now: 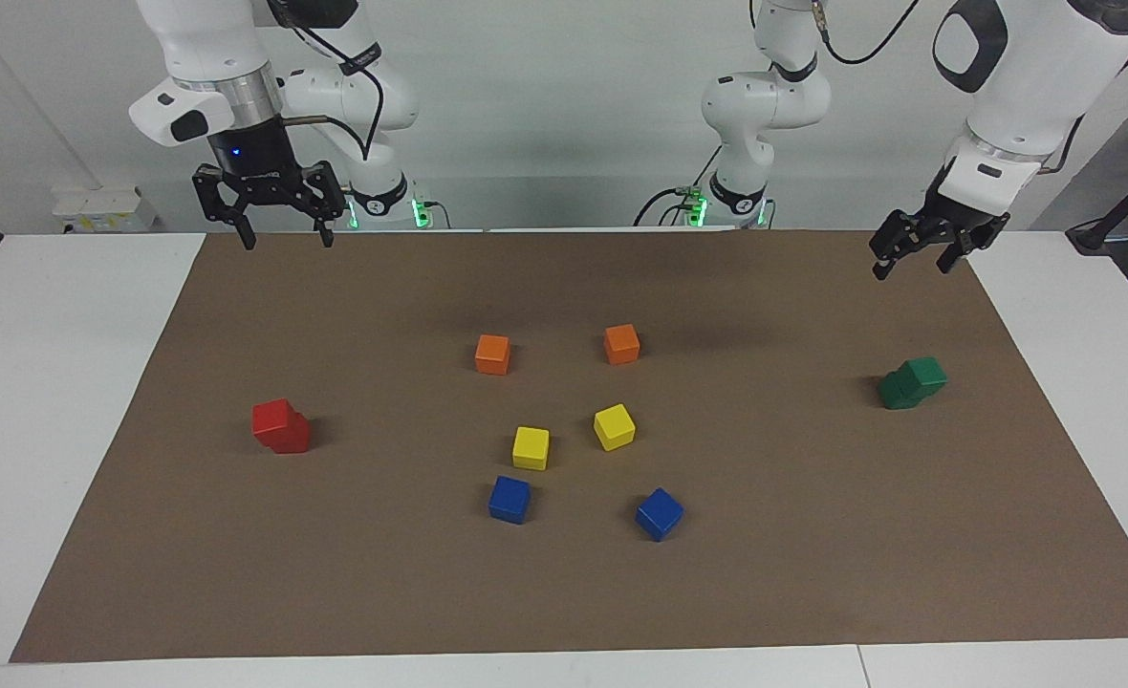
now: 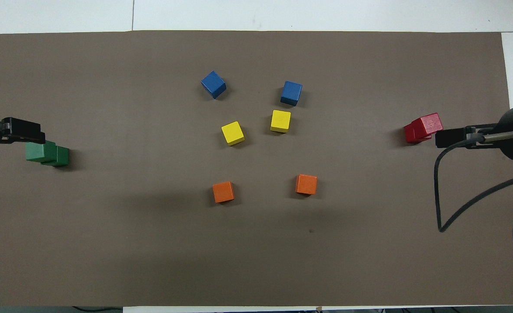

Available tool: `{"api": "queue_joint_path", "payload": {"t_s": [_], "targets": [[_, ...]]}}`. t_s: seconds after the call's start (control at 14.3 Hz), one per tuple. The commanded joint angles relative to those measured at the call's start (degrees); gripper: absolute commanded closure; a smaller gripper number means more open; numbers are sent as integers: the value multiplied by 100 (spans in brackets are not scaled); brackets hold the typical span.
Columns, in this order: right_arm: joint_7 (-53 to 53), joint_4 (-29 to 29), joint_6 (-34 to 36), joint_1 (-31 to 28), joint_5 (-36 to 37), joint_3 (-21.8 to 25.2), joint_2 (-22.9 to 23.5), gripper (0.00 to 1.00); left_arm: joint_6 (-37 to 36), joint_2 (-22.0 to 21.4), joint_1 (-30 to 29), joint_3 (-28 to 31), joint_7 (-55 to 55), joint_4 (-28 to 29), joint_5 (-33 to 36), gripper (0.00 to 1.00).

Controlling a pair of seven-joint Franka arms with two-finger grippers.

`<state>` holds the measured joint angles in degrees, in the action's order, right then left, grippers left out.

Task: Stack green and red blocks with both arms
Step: 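Open the right gripper and withdraw it from the red stack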

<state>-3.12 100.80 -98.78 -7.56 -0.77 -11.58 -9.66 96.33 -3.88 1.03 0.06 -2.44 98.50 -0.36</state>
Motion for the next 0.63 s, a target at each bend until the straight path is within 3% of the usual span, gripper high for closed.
{"api": "queue_joint_path", "payload": {"t_s": [0.0, 0.35, 0.49, 0.56], "targets": [[-65, -131, 114, -96, -81, -20, 105, 0, -96, 27, 108, 99, 112, -77, -17, 0], [-65, -201, 210, 200, -107, 137, 149, 0, -210, 36, 134, 73, 112, -68, -52, 0], [-100, -280, 254, 1261, -81, 1196, 219, 0, -219, 36, 152, 56, 103, -59, -52, 0], [-135, -298, 246, 1449, -63, 1411, 228, 0, -219, 28, 160, 38, 95, -59, -52, 0]]}}
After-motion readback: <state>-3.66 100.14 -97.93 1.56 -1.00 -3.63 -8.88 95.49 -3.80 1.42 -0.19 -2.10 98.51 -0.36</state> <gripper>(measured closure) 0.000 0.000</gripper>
